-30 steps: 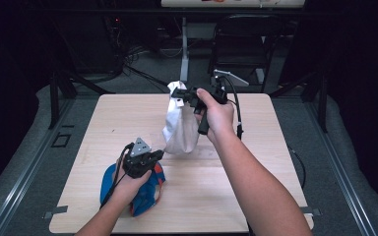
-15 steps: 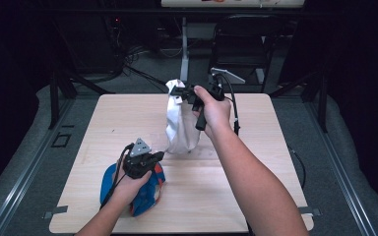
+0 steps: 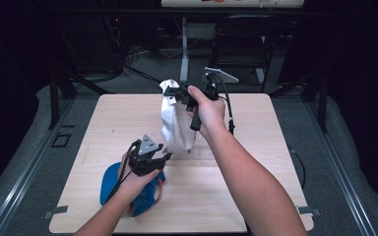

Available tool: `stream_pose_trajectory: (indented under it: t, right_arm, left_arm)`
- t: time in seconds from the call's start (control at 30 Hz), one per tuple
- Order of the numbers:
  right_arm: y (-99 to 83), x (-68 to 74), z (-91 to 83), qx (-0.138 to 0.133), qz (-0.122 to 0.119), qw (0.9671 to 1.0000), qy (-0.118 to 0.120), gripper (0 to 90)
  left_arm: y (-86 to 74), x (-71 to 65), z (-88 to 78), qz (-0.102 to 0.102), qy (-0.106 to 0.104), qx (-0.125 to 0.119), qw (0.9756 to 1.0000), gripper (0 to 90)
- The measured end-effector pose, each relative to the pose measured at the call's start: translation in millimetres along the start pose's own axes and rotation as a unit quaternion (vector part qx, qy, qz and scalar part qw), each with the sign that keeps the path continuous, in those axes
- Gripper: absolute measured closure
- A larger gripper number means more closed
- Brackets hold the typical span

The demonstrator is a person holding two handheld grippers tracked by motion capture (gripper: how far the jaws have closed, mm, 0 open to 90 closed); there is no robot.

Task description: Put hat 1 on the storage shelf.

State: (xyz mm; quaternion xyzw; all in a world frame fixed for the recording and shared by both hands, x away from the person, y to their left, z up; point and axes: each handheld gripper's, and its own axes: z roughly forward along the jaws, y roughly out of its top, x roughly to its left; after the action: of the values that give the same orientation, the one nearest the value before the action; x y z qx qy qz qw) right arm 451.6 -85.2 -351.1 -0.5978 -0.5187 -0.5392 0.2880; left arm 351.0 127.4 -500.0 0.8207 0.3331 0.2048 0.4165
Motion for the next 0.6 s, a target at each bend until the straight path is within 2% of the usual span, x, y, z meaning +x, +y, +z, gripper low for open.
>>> stream_pose_trajectory:
  t: [0.07, 0.17, 0.2, 0.3, 0.43, 0.6]
  right_arm:
    - [-1.0, 1.7, 1.8, 0.002, -0.001, 1.0000, 0.001, 80.0]
    - [-2.4, 4.1, 5.1, 0.008, -0.004, 1.0000, 0.001, 80.0]
    - [-3.0, 4.6, 6.2, 0.011, -0.005, 0.9999, 0.000, 80.0]
    - [-5.4, 6.0, 10.6, 0.016, -0.007, 0.9998, 0.001, 79.9]
    - [-7.7, 7.3, 13.9, 0.020, -0.010, 0.9997, 0.000, 79.7]
    - [-12.0, 6.1, 17.3, 0.029, -0.028, 0.9990, -0.019, 79.0]
  left_arm:
    - [1.4, -2.2, 2.1, 0.000, 0.001, -0.004, 1.0000, 57.9]
    - [1.7, -4.2, 3.1, 0.006, 0.007, -0.001, 1.0000, 70.6]
    - [1.4, -4.9, 2.9, 0.010, 0.015, 0.004, 0.9998, 73.2]
    - [0.2, -2.8, 1.7, 0.005, 0.019, 0.006, 0.9998, 79.7]
    - [-5.3, 3.5, -1.7, -0.011, 0.018, 0.007, 0.9998, 81.7]
    - [-16.5, 11.8, -4.7, -0.056, 0.007, -0.006, 0.9984, 82.2]
